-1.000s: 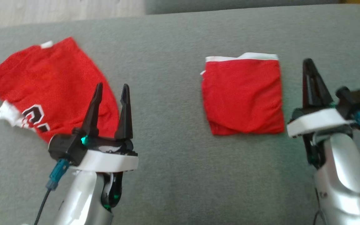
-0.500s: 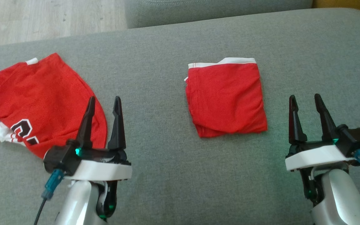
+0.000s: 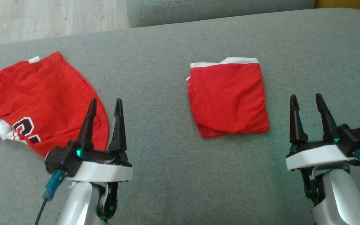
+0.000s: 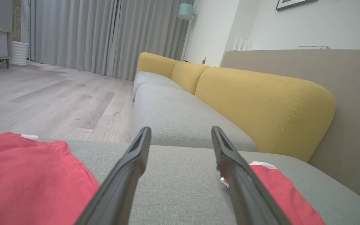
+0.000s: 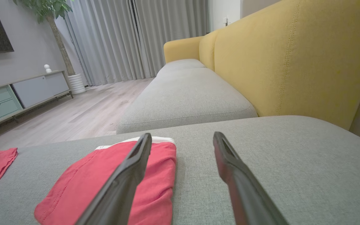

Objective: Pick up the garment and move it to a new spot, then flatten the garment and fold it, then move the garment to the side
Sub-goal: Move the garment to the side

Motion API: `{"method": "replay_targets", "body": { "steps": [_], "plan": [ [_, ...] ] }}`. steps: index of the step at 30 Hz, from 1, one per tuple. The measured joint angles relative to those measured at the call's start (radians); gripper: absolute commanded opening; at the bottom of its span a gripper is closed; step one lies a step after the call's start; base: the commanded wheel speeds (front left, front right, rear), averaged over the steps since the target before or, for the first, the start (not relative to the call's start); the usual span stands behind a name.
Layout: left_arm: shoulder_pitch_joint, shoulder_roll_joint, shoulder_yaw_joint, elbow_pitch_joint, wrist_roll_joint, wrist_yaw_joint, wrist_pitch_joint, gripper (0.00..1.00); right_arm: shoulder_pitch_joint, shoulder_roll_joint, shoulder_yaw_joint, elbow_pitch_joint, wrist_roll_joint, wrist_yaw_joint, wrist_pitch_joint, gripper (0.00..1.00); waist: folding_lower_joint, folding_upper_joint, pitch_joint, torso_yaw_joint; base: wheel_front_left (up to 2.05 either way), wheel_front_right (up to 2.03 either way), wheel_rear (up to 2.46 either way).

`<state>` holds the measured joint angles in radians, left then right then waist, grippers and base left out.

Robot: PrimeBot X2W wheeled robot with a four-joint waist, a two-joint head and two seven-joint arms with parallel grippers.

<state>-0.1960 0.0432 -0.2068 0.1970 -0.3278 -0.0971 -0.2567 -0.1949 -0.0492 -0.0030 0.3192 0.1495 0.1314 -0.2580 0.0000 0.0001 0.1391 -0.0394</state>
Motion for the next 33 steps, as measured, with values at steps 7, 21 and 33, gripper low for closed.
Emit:
{"method": "replay_targets", "body": {
  "steps": [7, 21, 33],
  "plan": [
    [-0.003, 0.0, -0.024, -0.003, -0.007, 0.0, 0.0, 1.0, -0.049, 0.001, -0.039, 0.067, -0.059, 0.0, 0.0, 1.0, 0.0, 0.0, 0.041, 0.03, 0.0, 0.0, 0.0],
    [-0.068, 0.0, -0.08, 0.001, -0.016, 0.0, 0.0, 1.0, -0.314, 0.0, -0.093, 0.464, -0.067, 0.0, 0.075, 1.0, 0.0001, 0.0, 0.14, 0.144, 0.0, 0.0, 0.0],
    [-0.091, 0.0, -0.085, 0.002, -0.016, 0.002, 0.0, 1.0, -0.432, -0.013, -0.031, 0.619, -0.125, 0.0, 0.036, 0.0, 0.0001, 0.0, 0.162, 0.148, 0.0, 0.0, 0.0]
  ]
}}
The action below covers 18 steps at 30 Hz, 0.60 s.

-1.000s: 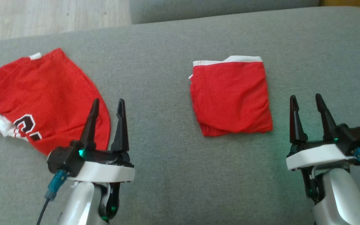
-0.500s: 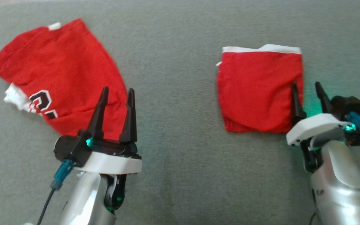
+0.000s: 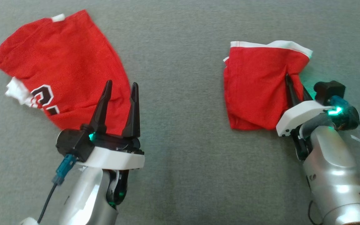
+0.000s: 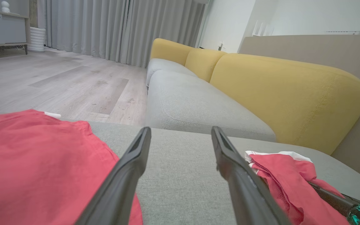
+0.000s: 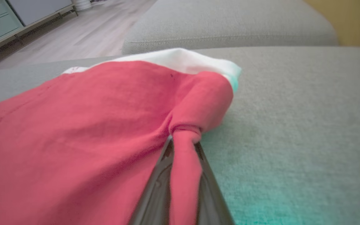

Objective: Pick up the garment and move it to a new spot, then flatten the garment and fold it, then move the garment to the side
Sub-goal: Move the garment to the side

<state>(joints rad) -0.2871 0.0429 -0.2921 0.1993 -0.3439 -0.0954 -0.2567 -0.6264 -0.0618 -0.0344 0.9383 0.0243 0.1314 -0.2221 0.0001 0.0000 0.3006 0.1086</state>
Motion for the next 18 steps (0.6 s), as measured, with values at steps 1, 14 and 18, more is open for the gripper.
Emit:
{"method": "replay_targets", "body": {
  "steps": [1, 14, 18],
  "plan": [
    [0.0, 0.0, 0.0, 0.0, 0.0, 0.0, 0.0, 1.0, -0.001, 0.0, 0.002, 0.001, -0.021, 0.0, -0.007, 0.0, 0.0, 0.0, -0.002, -0.008, 0.0, 0.0, 0.0],
    [-0.044, 0.0, -0.04, -0.012, -0.002, 0.007, 0.0, 1.0, -0.031, -0.164, 0.128, -0.031, -0.127, 0.0, -0.018, 0.0, -0.0001, 0.0, -0.017, -0.124, 0.0, 0.0, 0.0],
    [-0.062, 0.0, -0.06, -0.016, -0.002, 0.007, 0.0, 1.0, -0.053, -0.24, 0.163, -0.041, -0.118, 0.0, -0.013, 0.0, -0.0001, 0.0, -0.003, -0.14, 0.0, 0.0, 0.0]
  ]
}}
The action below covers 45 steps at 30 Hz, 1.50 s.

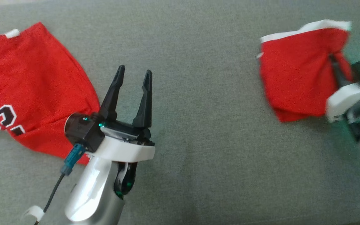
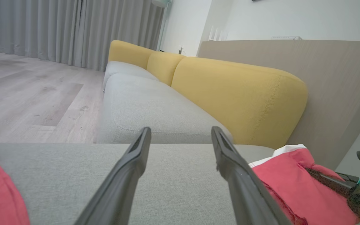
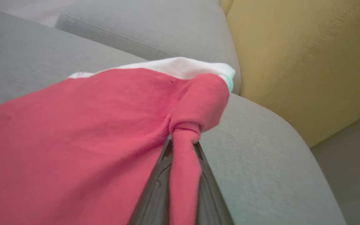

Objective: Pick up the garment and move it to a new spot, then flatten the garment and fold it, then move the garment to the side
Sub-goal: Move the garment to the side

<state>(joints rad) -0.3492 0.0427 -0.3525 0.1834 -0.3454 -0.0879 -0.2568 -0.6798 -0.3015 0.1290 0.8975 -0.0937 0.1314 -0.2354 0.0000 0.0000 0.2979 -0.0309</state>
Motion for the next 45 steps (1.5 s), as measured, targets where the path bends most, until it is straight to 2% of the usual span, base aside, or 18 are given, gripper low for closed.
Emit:
{"method": "replay_targets", "body": {
  "steps": [7, 13, 19, 20, 21, 27, 31, 37, 45],
  "plan": [
    [-0.034, 0.0, -0.008, -0.012, 0.0, 0.001, 0.0, 1.0, -0.023, -0.166, 0.042, 0.004, 0.039, 0.0, 0.039, 0.0, 0.0001, 0.0, 0.054, -0.015, 0.0, 0.0, 0.0],
    [-0.055, 0.0, -0.012, -0.021, 0.001, -0.001, 0.0, 1.0, -0.081, -0.292, 0.016, 0.056, 0.057, 0.0, 0.058, 0.0, 0.0001, 0.0, 0.104, -0.003, 0.0, 0.0, 0.0],
    [-0.067, -0.001, -0.007, -0.018, 0.002, -0.002, 0.0, 1.0, -0.118, -0.313, -0.001, 0.087, 0.057, 0.0, 0.057, 0.0, 0.0001, 0.0, 0.137, 0.01, 0.0, 0.0, 0.0],
    [-0.069, 0.0, -0.006, -0.016, 0.002, -0.006, 0.0, 1.0, -0.123, -0.314, -0.006, 0.091, 0.057, 0.0, 0.055, 0.4, 0.0001, 0.0, 0.139, 0.011, 0.0, 0.0, 0.0],
    [-0.073, 0.0, -0.005, -0.014, 0.002, -0.009, 0.0, 1.0, -0.129, -0.314, -0.009, 0.093, 0.055, 0.0, 0.048, 0.98, 0.0001, 0.0, 0.141, 0.012, 0.0, 0.0, 0.0],
    [-0.078, -0.001, -0.001, -0.003, 0.002, -0.009, 0.0, 1.0, -0.14, -0.31, -0.055, 0.098, 0.03, 0.0, 0.021, 1.0, 0.0, 0.0, 0.121, 0.013, 0.0, 0.0, 0.0],
    [-0.073, -0.001, 0.016, -0.003, 0.002, -0.009, 0.0, 1.0, -0.146, -0.281, -0.098, 0.084, 0.023, 0.0, 0.005, 1.0, -0.0001, 0.0, 0.086, 0.013, 0.0, 0.0, 0.0],
    [-0.03, -0.001, 0.072, -0.009, 0.002, -0.008, 0.0, 1.0, -0.131, -0.171, -0.122, -0.015, 0.025, 0.0, -0.012, 1.0, -0.0001, 0.0, 0.007, 0.009, 0.0, 0.0, 0.0],
    [0.08, -0.001, 0.155, -0.032, 0.006, -0.008, 0.0, 1.0, -0.01, -0.009, -0.118, -0.208, 0.096, 0.0, -0.014, 1.0, -0.0002, 0.0, -0.116, 0.001, 0.0, 0.0, 0.0]
  ]
}}
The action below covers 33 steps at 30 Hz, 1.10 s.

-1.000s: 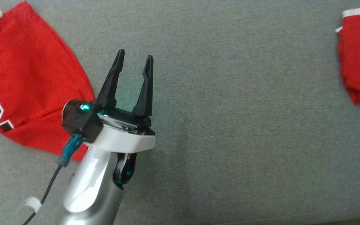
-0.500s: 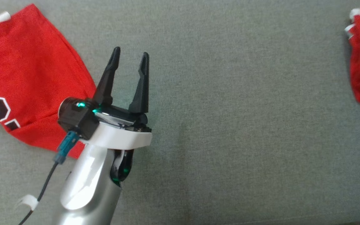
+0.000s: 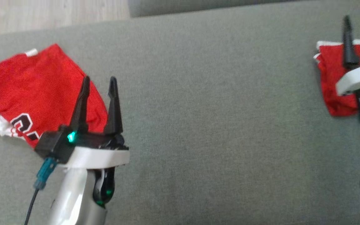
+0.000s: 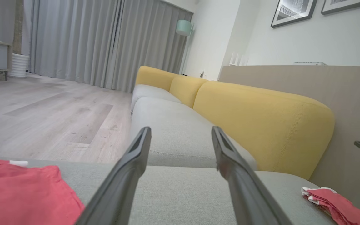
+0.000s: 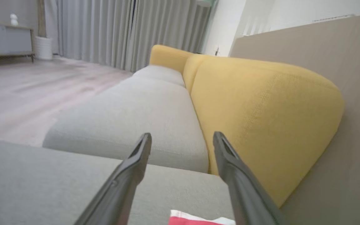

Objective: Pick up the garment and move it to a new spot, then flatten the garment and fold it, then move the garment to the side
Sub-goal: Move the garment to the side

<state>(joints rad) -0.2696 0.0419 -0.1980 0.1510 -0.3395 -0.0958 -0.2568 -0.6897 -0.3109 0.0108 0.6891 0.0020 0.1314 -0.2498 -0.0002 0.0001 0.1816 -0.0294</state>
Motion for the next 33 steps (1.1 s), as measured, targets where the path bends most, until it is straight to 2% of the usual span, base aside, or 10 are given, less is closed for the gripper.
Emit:
{"method": "replay_targets", "body": {
  "steps": [6, 7, 8, 10, 13, 24, 33],
  "plan": [
    [0.084, 0.001, 0.04, -0.008, 0.006, 0.0, 0.0, 1.0, 0.068, 0.125, 0.0, -0.12, 0.051, 0.0, -0.001, 1.0, -0.0001, 0.0, -0.089, -0.004, 0.0, 0.0, 0.0],
    [0.084, 0.001, 0.04, -0.008, 0.006, 0.0, 0.0, 1.0, 0.068, 0.125, 0.0, -0.12, 0.051, 0.0, -0.001, 1.0, -0.0001, 0.0, -0.089, -0.004, 0.0, 0.0, 0.0],
    [0.113, 0.001, 0.041, -0.009, 0.006, 0.0, 0.0, 1.0, 0.115, 0.17, -0.01, -0.153, 0.065, 0.0, -0.001, 1.0, -0.0001, 0.0, -0.114, -0.004, 0.0, 0.0, 0.0],
    [0.139, 0.001, 0.044, -0.009, 0.006, 0.0, 0.0, 1.0, 0.176, 0.211, -0.02, -0.187, 0.082, 0.0, -0.001, 1.0, -0.0001, 0.0, -0.136, -0.004, 0.0, 0.0, 0.0],
    [0.162, 0.001, 0.046, -0.009, 0.005, 0.0, 0.0, 1.0, 0.244, 0.236, -0.019, -0.222, 0.094, 0.0, -0.001, 1.0, -0.0002, 0.0, -0.151, -0.004, 0.0, 0.0, 0.0],
    [0.228, 0.002, 0.076, 0.009, -0.036, -0.001, 0.0, 1.0, 0.531, 0.258, 0.029, -0.336, 0.132, 0.0, -0.001, 1.0, 0.0001, 0.0, -0.172, 0.008, 0.0, 0.0, 0.0],
    [0.238, 0.002, 0.077, 0.018, -0.039, -0.001, 0.0, 1.0, 0.579, 0.261, 0.025, -0.353, 0.148, 0.0, -0.001, 1.0, 0.0002, 0.0, -0.171, 0.022, 0.0, 0.0, 0.0]
  ]
}}
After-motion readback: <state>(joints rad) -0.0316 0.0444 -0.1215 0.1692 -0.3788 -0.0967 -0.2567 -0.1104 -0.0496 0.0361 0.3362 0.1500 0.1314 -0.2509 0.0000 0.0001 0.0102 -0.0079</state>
